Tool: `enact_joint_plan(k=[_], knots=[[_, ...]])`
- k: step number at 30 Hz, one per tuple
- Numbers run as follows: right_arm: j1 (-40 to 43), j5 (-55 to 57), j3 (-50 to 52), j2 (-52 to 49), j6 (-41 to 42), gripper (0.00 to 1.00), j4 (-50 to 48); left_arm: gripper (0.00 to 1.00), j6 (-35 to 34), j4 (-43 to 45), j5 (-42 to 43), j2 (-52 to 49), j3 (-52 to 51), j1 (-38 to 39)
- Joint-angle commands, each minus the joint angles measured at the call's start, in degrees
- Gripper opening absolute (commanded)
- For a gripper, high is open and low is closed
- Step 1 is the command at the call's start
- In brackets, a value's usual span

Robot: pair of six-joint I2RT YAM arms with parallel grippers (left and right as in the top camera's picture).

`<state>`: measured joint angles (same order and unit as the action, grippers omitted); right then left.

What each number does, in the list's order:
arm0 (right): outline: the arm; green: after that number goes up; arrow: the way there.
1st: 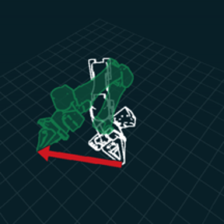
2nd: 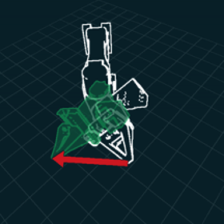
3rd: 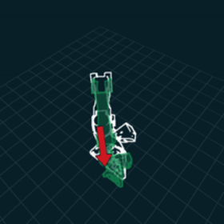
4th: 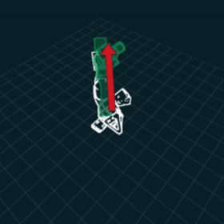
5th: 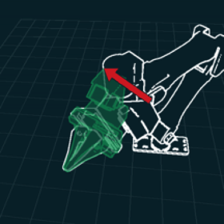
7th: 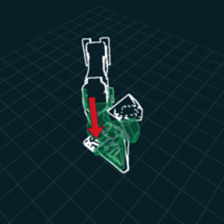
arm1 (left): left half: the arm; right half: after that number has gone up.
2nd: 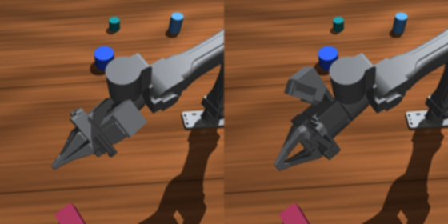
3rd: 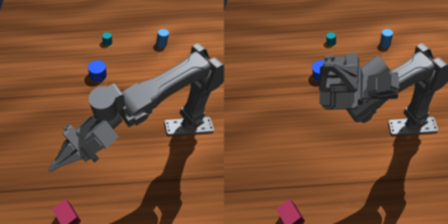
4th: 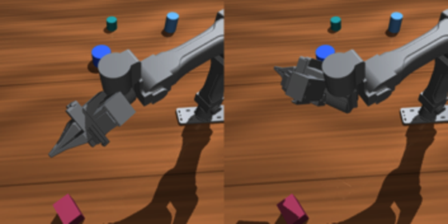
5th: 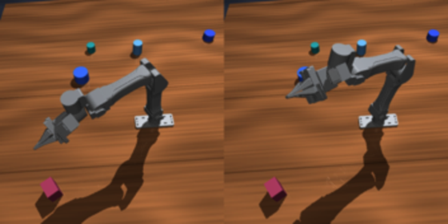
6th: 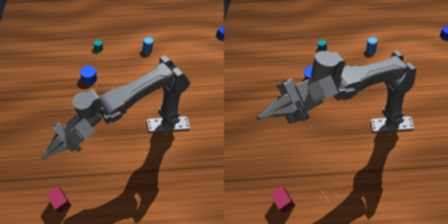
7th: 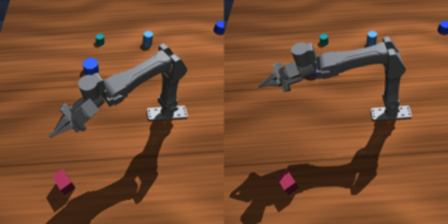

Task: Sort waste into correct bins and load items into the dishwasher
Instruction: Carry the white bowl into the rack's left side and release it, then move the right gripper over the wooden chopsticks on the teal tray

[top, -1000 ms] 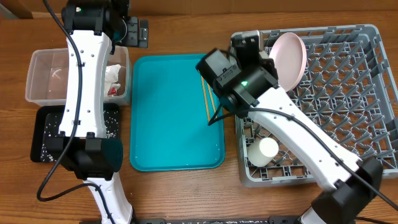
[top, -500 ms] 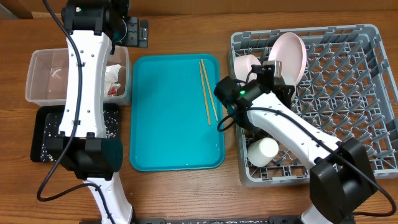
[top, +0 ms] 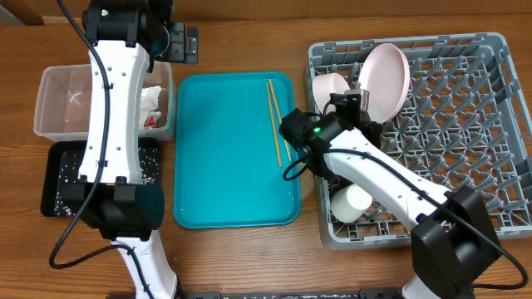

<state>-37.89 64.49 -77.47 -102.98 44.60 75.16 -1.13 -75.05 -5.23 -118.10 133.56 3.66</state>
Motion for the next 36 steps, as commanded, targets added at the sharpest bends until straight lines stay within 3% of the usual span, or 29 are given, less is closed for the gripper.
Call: enact_joint_plan(k=[1, 9, 26, 35, 36], knots=[[-0.35, -0.09, 0.22, 0.42, 2.12, 0.04, 1.97, 1.0, 0.72, 0.07, -0.5, 0.83, 1.18, 0.11], [-0.68, 12.74, 0.22, 0.42, 12.28, 0.04, 10.75, 1.0, 0.72, 0.07, -0.5, 0.83, 1.18, 0.11], [-1.64, 14.4, 4.42, -3.21, 6.16, 0.04, 6.45, 1.0, 0.72, 0.07, -0.5, 0.83, 1.18, 0.11], [-8.52, 12.31, 5.09, -3.23, 6.16, 0.04, 6.38, 1.0, 0.72, 0.07, -0.5, 0.83, 1.18, 0.11], [-9.2, 11.37, 5.09, -3.23, 6.16, 0.09, 6.45, 1.0, 0.72, 0.07, -0.52, 0.83, 1.18, 0.11]])
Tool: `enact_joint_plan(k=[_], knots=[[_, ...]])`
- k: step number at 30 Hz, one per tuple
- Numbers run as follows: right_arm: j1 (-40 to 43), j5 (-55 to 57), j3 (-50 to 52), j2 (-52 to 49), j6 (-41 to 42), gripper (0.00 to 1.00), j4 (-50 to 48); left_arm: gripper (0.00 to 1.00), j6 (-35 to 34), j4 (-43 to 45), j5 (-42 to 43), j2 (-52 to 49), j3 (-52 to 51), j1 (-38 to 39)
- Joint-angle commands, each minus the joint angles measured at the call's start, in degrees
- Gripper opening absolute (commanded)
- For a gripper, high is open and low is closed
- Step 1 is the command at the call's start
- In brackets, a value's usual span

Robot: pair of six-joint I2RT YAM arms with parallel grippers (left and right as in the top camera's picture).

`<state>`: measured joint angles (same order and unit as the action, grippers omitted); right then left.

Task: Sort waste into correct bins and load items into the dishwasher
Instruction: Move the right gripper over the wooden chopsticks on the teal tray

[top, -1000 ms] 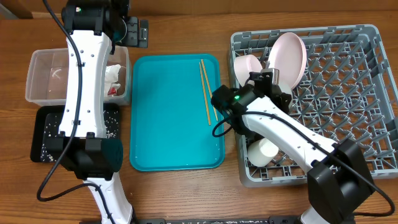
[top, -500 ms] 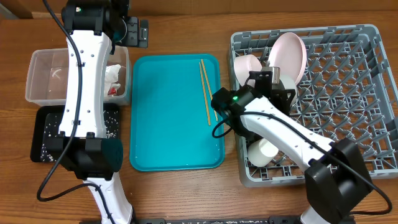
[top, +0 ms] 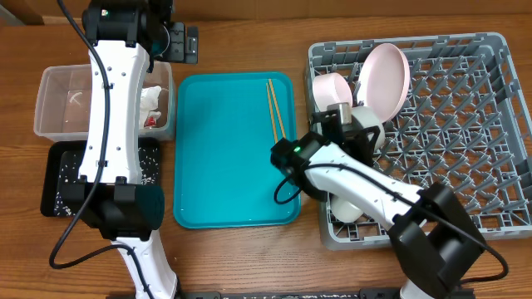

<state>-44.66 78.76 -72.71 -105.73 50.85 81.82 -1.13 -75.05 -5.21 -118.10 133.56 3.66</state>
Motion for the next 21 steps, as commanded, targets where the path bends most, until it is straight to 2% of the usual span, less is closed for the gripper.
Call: enact_joint_plan(k=[1, 2, 4, 6, 13, 15, 19, 21], knots=[[-3.1, -4.0, 0.33, -0.48, -0.11, 0.19, -0.07, 1.0, 0.72, 0.07, -0.52, 0.83, 1.18, 0.11], [-3.61, -4.66, 0.33, -0.48, -0.09, 0.32, 0.07, 1.0, 0.72, 0.07, -0.52, 0.83, 1.18, 0.11], [-4.52, -5.9, 0.22, -0.48, -0.07, 0.47, 0.76, 1.0, 0.72, 0.07, -0.52, 0.83, 1.18, 0.11], [-5.35, -7.93, -0.61, -0.48, -0.09, 0.54, 1.7, 1.0, 0.72, 0.09, -0.52, 0.83, 1.18, 0.11], [-5.05, -21.55, -13.05, -0.48, -2.51, 0.64, 8.61, 1.0, 0.72, 0.04, -0.52, 0.83, 1.18, 0.11], [-4.24, -26.6, -18.01, -0.48, -6.82, 0.75, 8.24, 1.0, 0.72, 0.07, -0.52, 0.83, 1.18, 0.11], [-2.16, -36.65, -25.46, -0.46, -15.89, 0.85, 3.8, 1.0, 0.72, 0.07, -0.52, 0.83, 1.18, 0.11], [-1.25, -42.42, -27.52, -0.48, -19.71, 0.98, -0.92, 1.0, 0.72, 0.07, -0.52, 0.83, 1.18, 0.11]])
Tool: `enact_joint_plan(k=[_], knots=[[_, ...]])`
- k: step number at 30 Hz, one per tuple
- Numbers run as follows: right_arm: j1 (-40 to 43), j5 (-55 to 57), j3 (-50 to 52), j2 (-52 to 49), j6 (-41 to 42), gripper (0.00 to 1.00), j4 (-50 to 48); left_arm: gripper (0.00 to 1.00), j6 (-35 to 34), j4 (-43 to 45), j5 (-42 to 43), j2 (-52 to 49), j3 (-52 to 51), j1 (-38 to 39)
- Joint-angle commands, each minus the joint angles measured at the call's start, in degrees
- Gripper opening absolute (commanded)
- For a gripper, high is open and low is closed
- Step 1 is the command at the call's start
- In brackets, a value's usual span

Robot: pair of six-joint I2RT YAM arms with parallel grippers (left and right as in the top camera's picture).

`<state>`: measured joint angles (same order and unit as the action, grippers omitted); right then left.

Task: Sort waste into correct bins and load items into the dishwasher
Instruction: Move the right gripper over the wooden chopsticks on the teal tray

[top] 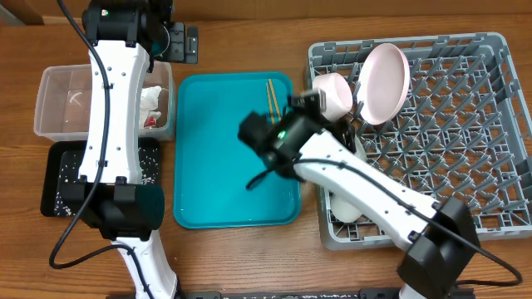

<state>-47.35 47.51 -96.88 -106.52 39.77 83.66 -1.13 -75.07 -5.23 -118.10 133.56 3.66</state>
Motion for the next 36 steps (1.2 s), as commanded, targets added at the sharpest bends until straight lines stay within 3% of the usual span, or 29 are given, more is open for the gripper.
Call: enact_joint_plan(k=[1, 4, 8, 13, 19, 26, 36], knots=[[1.79, -12.98, -3.61, 0.31, -10.1, 1.0, -5.2, 1.0, 0.72, 0.09, -0.5, 0.83, 1.18, 0.11], [4.02, -22.62, -3.39, -0.02, -16.61, 1.0, -18.25, 1.0, 0.72, 0.09, -0.5, 0.83, 1.18, 0.11], [7.19, -30.16, -0.37, -0.33, -19.93, 0.87, -32.72, 1.0, 0.72, 0.09, -0.5, 0.83, 1.18, 0.11], [8.92, -32.35, 3.17, -2.8, -24.2, 0.79, -42.71, 1.0, 0.72, 0.09, -0.5, 0.83, 1.18, 0.11], [9.18, -33.79, 3.19, -9.84, -25.29, 0.65, -43.91, 1.0, 0.72, 0.09, -0.5, 0.83, 1.18, 0.11], [9.84, -38.25, 3.19, -15.23, -28.06, 0.58, -42.36, 1.0, 0.72, 0.09, -0.5, 0.83, 1.18, 0.11], [13.68, -46.62, 3.19, -20.5, -28.04, 0.38, -41.57, 1.0, 0.72, 0.09, -0.5, 0.83, 1.18, 0.11]])
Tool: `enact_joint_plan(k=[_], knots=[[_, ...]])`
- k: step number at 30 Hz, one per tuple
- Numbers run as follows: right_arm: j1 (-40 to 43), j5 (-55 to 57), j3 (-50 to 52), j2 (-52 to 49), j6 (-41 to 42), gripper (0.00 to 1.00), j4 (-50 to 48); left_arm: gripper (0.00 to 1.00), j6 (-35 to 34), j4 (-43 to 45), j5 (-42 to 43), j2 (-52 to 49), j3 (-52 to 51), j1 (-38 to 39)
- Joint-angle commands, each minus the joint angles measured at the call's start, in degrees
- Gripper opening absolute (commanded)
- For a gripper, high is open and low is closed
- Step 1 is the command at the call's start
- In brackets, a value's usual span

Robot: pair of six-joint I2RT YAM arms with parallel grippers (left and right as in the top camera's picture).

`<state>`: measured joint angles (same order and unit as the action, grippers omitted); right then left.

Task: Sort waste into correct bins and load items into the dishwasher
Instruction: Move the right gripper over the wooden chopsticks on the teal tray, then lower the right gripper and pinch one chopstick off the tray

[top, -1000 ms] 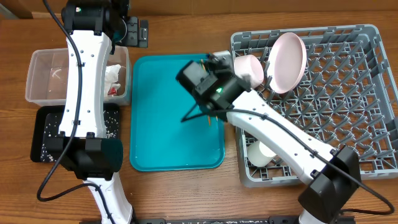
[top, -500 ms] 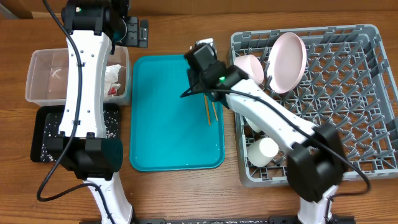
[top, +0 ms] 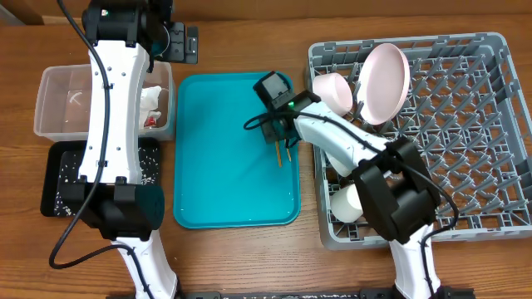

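Two wooden chopsticks (top: 278,154) lie along the right side of the teal tray (top: 216,166); only their near ends show. My right gripper (top: 280,135) hangs directly over them, fingers pointing down at the tray, and its body hides their upper part. Whether its fingers are closed on the sticks is hidden. The grey dishwasher rack (top: 465,141) holds a pink bowl (top: 332,90), a pink plate (top: 384,76) and a white cup (top: 353,204). My left gripper (top: 181,41) stays at the back of the table, beyond the tray's far left corner.
A clear bin (top: 58,104) at the left holds white crumpled waste (top: 152,100). In front of it sits a black speckled bin (top: 62,178). The left arm stretches over both bins. The right arm lies across the rack's left edge.
My right gripper has gone from the middle of the tray to its right side and now stands over the chopsticks, with the wrist turned. The left arm has not moved.
My right gripper was first at the rack's left edge below the pink plate. Then it sat lower at that edge, with a white cup showing by the plate. After that it was over the tray's middle, and now it is on the chopsticks.
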<state>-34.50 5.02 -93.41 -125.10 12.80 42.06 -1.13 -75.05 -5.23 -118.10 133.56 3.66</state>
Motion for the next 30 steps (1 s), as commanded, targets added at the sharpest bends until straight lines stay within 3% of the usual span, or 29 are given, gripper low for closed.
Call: enact_joint_plan(k=[1, 7, 13, 18, 30], knots=[[0.83, -4.68, -0.28, -2.08, -1.09, 0.38, 0.28, 1.0, 0.72, 0.07, -0.5, 0.83, 1.18, 0.11], [0.09, -4.68, -0.28, -3.41, -1.09, 0.33, 1.11, 1.0, 0.72, 0.07, -0.5, 0.83, 1.18, 0.11], [-0.72, -4.66, -0.31, -3.65, -1.07, 0.13, 1.84, 1.0, 0.72, 0.07, -0.5, 0.83, 1.18, 0.11], [-1.4, -4.46, -1.6, -3.61, -1.09, 0.04, 3.65, 1.0, 0.72, 0.07, -0.5, 0.83, 1.18, 0.11], [-1.46, -3.63, -11.15, -3.48, -2.29, 0.05, 12.33, 1.0, 0.72, 0.07, -0.5, 0.83, 1.18, 0.11]])
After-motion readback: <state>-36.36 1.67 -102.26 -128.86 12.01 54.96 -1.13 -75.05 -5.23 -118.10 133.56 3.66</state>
